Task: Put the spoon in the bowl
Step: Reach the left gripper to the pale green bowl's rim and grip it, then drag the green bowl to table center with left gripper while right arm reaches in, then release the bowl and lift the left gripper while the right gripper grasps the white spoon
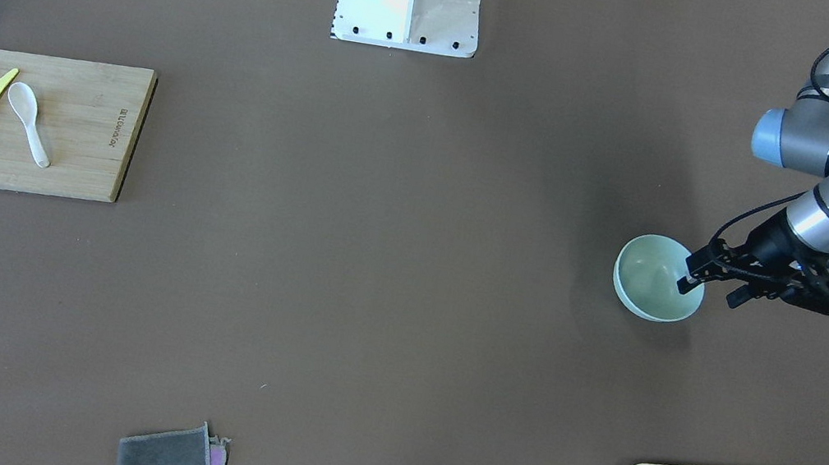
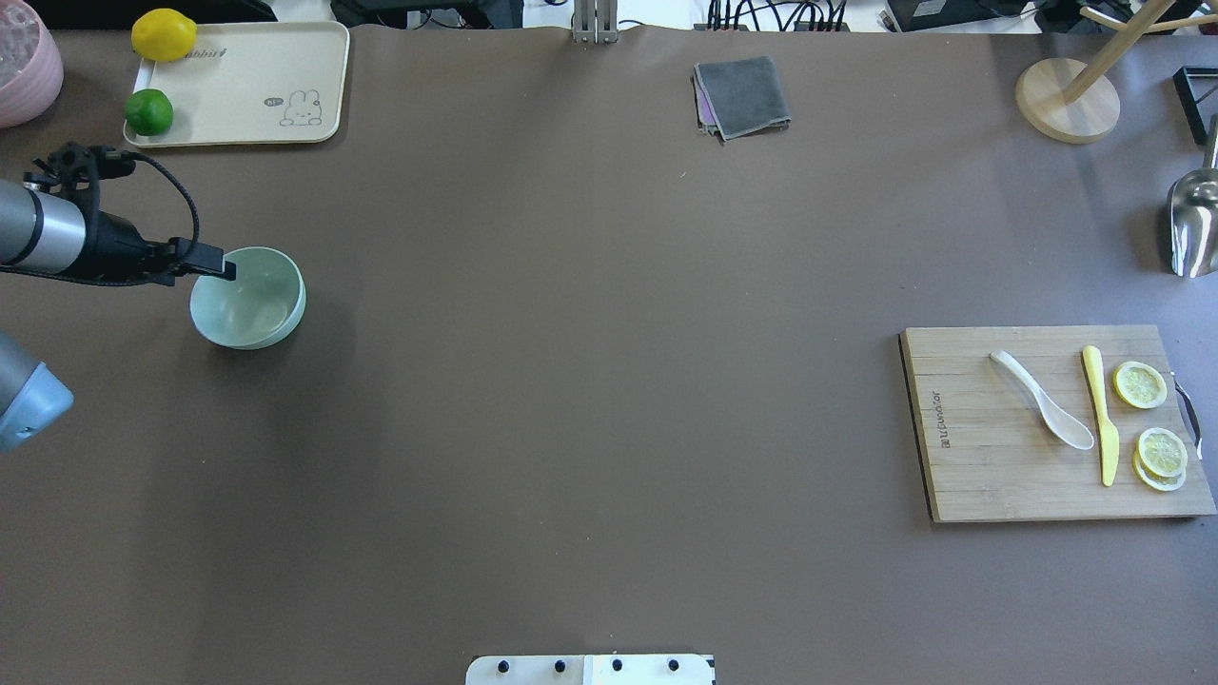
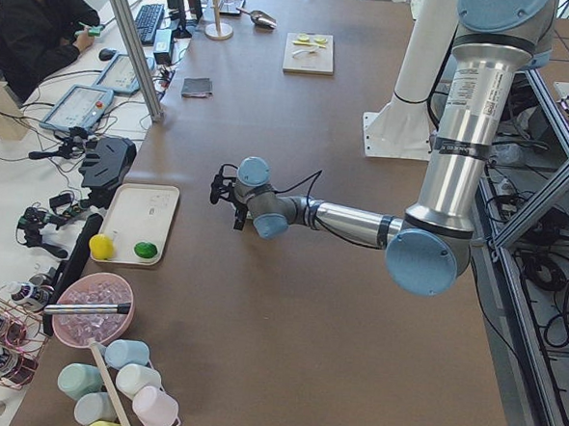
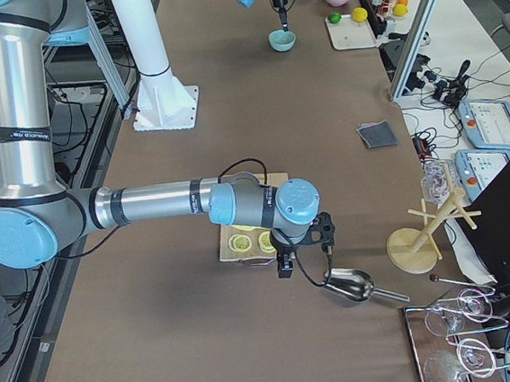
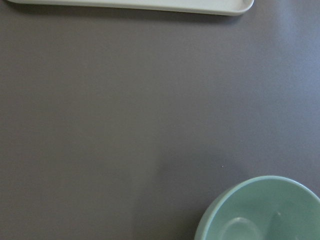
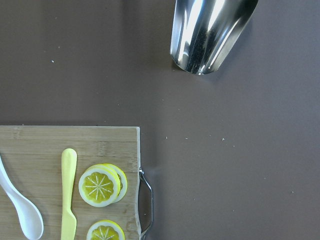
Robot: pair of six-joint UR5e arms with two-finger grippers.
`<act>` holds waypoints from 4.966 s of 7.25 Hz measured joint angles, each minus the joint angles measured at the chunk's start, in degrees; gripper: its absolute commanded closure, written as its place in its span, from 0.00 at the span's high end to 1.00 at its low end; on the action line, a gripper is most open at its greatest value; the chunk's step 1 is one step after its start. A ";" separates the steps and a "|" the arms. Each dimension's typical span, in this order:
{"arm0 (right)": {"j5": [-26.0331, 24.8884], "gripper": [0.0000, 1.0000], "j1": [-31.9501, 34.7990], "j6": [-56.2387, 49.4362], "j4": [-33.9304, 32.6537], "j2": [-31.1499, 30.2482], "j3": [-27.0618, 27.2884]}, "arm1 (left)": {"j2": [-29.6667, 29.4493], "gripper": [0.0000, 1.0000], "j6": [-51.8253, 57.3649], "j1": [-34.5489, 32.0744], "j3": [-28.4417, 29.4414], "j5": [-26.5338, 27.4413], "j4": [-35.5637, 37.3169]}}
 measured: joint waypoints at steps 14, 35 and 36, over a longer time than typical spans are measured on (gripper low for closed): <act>2.71 1.00 -0.03 0.06 0.48 -0.03 0.53 | -22.17 0.00 -26.18 11.93 -5.90 7.26 23.39; -13.54 0.55 -39.16 26.65 31.14 1.91 2.11 | -28.29 0.98 -20.94 16.08 -13.57 16.01 39.75; -13.54 0.13 -39.23 26.65 31.14 2.01 1.49 | -28.28 0.98 -20.91 15.97 -13.53 16.00 39.72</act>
